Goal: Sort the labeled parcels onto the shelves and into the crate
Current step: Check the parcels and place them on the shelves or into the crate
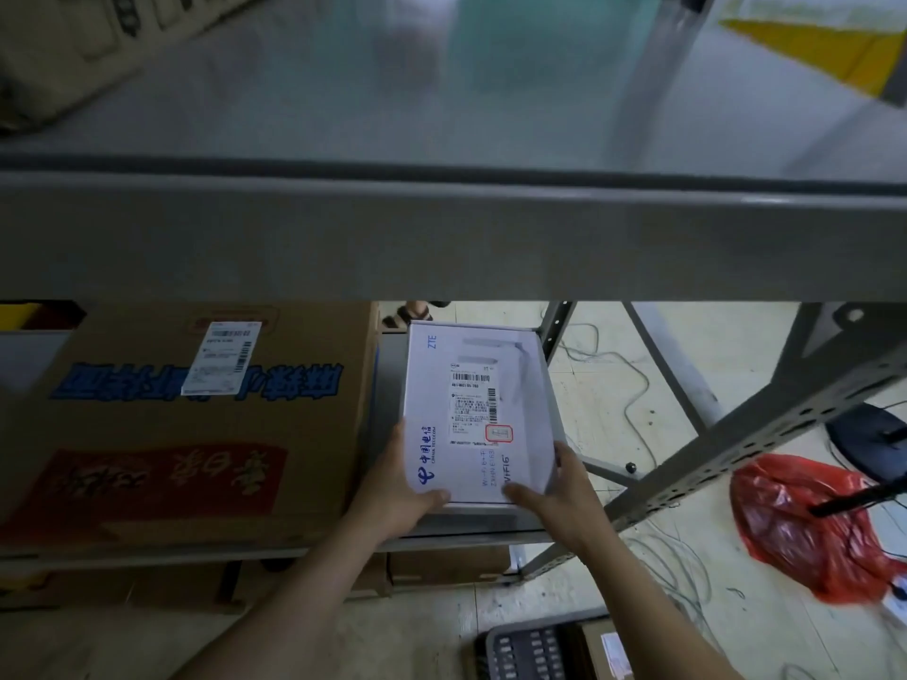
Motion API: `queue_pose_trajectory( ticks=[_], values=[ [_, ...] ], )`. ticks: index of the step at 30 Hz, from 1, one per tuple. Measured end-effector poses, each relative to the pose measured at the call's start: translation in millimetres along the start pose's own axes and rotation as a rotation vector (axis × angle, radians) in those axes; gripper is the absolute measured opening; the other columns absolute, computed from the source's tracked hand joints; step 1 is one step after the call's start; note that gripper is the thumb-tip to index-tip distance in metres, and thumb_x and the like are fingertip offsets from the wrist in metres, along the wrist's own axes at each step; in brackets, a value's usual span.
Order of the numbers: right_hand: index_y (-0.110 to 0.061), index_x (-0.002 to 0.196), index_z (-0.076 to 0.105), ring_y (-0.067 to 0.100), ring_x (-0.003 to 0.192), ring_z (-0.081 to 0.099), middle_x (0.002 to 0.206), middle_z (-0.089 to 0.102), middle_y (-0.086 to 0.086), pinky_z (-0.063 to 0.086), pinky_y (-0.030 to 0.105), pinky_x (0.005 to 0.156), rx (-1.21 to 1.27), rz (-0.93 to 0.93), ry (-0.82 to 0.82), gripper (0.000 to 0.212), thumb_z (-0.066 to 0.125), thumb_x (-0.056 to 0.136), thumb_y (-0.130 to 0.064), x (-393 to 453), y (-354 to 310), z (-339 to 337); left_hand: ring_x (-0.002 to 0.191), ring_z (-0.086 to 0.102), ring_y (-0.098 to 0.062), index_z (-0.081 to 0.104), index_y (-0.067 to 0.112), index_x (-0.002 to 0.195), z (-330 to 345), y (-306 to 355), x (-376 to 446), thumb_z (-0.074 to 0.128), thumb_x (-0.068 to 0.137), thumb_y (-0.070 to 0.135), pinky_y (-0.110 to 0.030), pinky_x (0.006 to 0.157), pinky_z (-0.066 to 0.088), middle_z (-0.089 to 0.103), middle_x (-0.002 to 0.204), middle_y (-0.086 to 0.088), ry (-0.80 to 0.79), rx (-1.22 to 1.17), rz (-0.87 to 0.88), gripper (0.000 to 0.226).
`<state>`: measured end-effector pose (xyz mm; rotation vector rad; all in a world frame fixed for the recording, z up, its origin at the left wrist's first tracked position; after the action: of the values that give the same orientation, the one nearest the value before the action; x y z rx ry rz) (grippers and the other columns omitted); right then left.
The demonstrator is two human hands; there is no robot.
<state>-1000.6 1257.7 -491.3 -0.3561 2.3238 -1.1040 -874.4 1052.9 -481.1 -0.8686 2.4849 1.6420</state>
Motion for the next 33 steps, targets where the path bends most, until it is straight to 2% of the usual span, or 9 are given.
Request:
queue_pose_trajectory(
  ticks=[4, 7, 10, 12, 14, 16, 21, 26, 33],
  values=[
    [-0.034, 0.134, 0.026, 0.013, 0.112, 0.049, 0.124, 0.045, -0.011, 0.053, 0.04, 0.097, -0.009, -0.047, -0.032, 0.083, 0.086, 0.077, -0.038, -31.8, -23.0, -12.5, 0.109, 0.051, 0.01, 0.021, 0.04, 0.144, -13.7, 14.8, -22.5, 0.088, 0.07, 0.018, -0.019, 0.093, 0.049, 0.051, 0.123, 0.022, -0.015, 0.033, 0.071, 0.102],
    [-0.028, 0.146, 0.023, 0.015, 0.113, 0.054, 0.13, 0.047, -0.011, 0.053, 0.036, 0.094, -0.007, -0.09, -0.036, 0.095, 0.086, 0.076, -0.042, -52.7, -37.3, -22.5, 0.124, 0.047, -0.004, 0.008, 0.045, 0.152, -27.3, 23.7, -44.8, 0.089, 0.067, 0.033, -0.035, 0.106, 0.046, 0.042, 0.139, 0.013, 0.005, 0.061, 0.102, 0.118],
    [-0.033, 0.152, 0.02, 0.01, 0.117, 0.059, 0.138, 0.05, -0.015, 0.053, 0.029, 0.093, 0.042, -0.149, -0.032, 0.108, 0.089, 0.07, -0.045, -79.2, -52.3, -28.0, 0.134, 0.036, -0.012, -0.007, 0.048, 0.153, -44.1, 32.0, -71.7, 0.089, 0.067, 0.04, -0.037, 0.111, 0.038, 0.028, 0.148, 0.009, 0.022, 0.09, 0.124, 0.13],
    [-0.037, 0.152, 0.021, -0.001, 0.113, 0.059, 0.136, 0.052, -0.018, 0.056, 0.024, 0.088, 0.084, -0.181, -0.031, 0.108, 0.091, 0.07, -0.042, -98.8, -62.5, -28.4, 0.133, 0.037, -0.004, -0.006, 0.05, 0.152, -54.0, 38.1, -89.1, 0.09, 0.065, 0.039, -0.024, 0.106, 0.039, 0.03, 0.149, 0.013, 0.007, 0.08, 0.167, 0.13],
    [-0.039, 0.151, 0.023, -0.006, 0.108, 0.06, 0.131, 0.055, -0.02, 0.059, 0.025, 0.086, 0.128, -0.206, -0.019, 0.107, 0.092, 0.069, -0.04, -117.2, -68.8, -30.7, 0.123, 0.045, 0.011, 0.002, 0.06, 0.146, -60.9, 47.2, -105.5, 0.091, 0.067, 0.029, -0.005, 0.089, 0.04, 0.04, 0.139, 0.022, -0.014, 0.036, 0.213, 0.123],
    [-0.044, 0.148, 0.026, -0.006, 0.108, 0.061, 0.13, 0.056, -0.02, 0.059, 0.025, 0.085, 0.169, -0.239, 0.003, 0.103, 0.092, 0.069, -0.036, -138.7, -76.5, -32.0, 0.116, 0.043, 0.023, 0.005, 0.068, 0.134, -71.4, 57.0, -125.5, 0.09, 0.07, 0.022, 0.0, 0.082, 0.04, 0.042, 0.13, 0.034, -0.032, 0.006, 0.266, 0.116],
    [-0.059, 0.138, 0.026, -0.008, 0.114, 0.056, 0.127, 0.05, -0.038, 0.059, 0.033, 0.088, 0.162, -0.278, 0.039, 0.095, 0.09, 0.071, -0.039, -182.1, -83.4, -26.9, 0.116, 0.039, 0.028, -0.003, 0.073, 0.132, -87.6, 61.1, -162.4, 0.085, 0.076, 0.025, -0.005, 0.084, 0.039, 0.036, 0.126, 0.047, -0.06, 0.012, 0.325, 0.115],
    [-0.046, 0.152, 0.021, -0.006, 0.119, 0.054, 0.14, 0.049, -0.023, 0.058, 0.023, 0.081, 0.152, -0.308, 0.061, 0.112, 0.093, 0.065, -0.046, -206.9, -83.3, -18.9, 0.12, 0.038, 0.024, -0.004, 0.063, 0.145, -97.2, 57.0, -185.1, 0.087, 0.073, 0.025, -0.018, 0.097, 0.038, 0.038, 0.137, 0.037, -0.075, -0.001, 0.311, 0.122],
    [-0.037, 0.152, 0.021, -0.013, 0.114, 0.053, 0.136, 0.048, -0.024, 0.056, 0.016, 0.072, 0.166, -0.321, 0.04, 0.112, 0.093, 0.069, -0.021, -230.6, -89.6, -8.2, 0.129, 0.033, 0.02, -0.006, 0.061, 0.147, -104.8, 50.0, -203.7, 0.09, 0.07, 0.031, -0.023, 0.104, 0.034, 0.032, 0.147, 0.031, -0.074, 0.029, 0.329, 0.127]
  ],
)
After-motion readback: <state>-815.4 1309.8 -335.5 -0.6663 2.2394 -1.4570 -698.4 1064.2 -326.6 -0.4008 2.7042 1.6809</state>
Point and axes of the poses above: each hand's wrist, its own x-axis towards the middle knuckle, its own z-axis out of the palm, y = z × x, the point moved 6 cm from there along x, towards the middle knuckle
